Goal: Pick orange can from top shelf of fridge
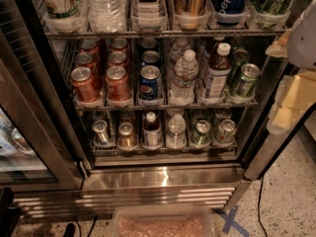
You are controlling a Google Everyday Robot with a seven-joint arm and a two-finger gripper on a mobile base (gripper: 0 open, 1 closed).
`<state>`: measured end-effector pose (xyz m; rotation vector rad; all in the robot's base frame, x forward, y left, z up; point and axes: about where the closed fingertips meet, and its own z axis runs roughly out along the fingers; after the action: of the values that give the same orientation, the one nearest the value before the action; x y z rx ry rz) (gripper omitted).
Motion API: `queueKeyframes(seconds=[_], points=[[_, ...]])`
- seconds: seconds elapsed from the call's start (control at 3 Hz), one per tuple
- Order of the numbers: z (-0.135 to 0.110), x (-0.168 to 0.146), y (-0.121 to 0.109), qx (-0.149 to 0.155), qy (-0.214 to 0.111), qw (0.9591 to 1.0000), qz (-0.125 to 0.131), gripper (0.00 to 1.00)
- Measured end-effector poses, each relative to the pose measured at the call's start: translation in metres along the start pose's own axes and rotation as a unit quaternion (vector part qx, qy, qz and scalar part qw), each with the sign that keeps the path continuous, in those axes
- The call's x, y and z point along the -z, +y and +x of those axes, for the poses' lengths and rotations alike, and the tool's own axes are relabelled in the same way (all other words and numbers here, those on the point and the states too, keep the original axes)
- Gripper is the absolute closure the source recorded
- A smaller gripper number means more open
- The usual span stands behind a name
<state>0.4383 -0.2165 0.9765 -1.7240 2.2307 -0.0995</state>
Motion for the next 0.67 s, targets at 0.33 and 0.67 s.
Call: queueKeyframes(seconds=[0.33, 0.67], points=[[-0.0001, 0.0000, -0.0001, 0.000, 0.000, 1.0000, 0.000, 0.00], [-0.0072, -0.0013, -0.0049, -0.019, -0.030, 0.9993, 0.007, 0.00]])
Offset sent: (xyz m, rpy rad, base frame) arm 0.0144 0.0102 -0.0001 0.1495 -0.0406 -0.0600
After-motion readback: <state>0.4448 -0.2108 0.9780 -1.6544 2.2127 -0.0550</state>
